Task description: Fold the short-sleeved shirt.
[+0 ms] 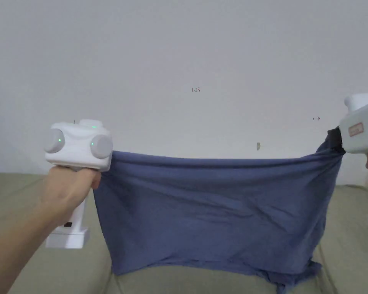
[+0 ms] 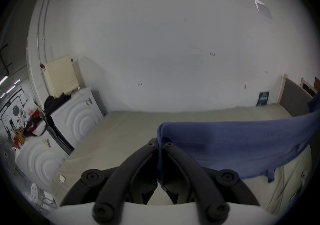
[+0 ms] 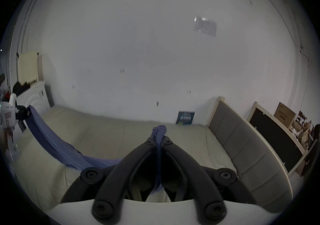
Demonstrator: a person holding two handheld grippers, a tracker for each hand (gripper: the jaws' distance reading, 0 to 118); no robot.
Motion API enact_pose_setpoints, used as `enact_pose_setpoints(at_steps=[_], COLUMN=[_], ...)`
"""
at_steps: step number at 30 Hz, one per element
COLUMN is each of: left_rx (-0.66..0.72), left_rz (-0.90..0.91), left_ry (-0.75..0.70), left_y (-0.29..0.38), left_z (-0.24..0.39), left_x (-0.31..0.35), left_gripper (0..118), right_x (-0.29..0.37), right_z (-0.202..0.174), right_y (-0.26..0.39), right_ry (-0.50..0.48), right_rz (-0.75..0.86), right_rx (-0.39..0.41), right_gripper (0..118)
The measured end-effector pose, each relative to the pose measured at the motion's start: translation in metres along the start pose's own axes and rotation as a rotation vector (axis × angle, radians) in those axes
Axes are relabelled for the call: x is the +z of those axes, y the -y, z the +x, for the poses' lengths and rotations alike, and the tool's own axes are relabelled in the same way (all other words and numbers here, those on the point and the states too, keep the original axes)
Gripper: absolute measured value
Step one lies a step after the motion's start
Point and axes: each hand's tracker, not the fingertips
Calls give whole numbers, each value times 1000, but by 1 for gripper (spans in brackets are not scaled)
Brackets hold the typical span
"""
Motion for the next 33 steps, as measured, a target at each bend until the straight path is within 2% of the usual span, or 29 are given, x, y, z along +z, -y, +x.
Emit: enact_pose_setpoints(at_steps=[1, 3, 5, 7, 9, 11, 12, 14, 16, 19, 20, 26, 28, 33], left_rx=[-10, -15, -63, -65, -66, -103, -95, -50, -41, -62, -65, -41, 7, 3], left_rz=[-27, -29, -46, -71, -90, -146, -142, -186, -198, -213, -265, -308, -325, -342], left_ry=[3, 8, 1, 9, 23, 44, 33, 59, 59, 50, 57, 73, 72, 85], left_y=[15, 47, 77, 107, 144, 175, 190, 217, 240, 276, 290, 349, 361, 379], left_z=[1, -2, -1, -7, -9, -12, -15, -18, -24, -28, -29, -57, -65, -77], left_x=[-10, -15, -9, -3, 15, 22, 28, 47, 59, 84, 91, 117, 126, 173], left_gripper=[0, 0, 0, 0, 0, 0, 0, 0, 0, 0, 0, 0, 0, 0], right_x=[-1, -4, 0, 10, 24, 39, 49, 63, 79, 101, 105, 151, 164, 183], right_z=[-1, -1, -2, -7, -11, -19, -20, -25, -25, -32, -33, -29, -27, -23], right_y=[16, 50, 81, 113, 151, 186, 204, 240, 272, 316, 328, 377, 388, 412], right_ry=[-16, -62, -74, -100, -145, -124, -159, -151, -184, -170, -171, -191, -194, -212], right_rz=[-21, -27, -47, -87, -119, -154, -158, -180, -221, -258, -317, -352, -352, -374], right_rx=[-2, -65, -93, -74, -93, -85, -80, -112, -173, -189, -188, -254, -274, -302], right_gripper=[4, 4, 4, 4, 4, 4, 5, 5, 4, 5, 4, 4, 4, 5])
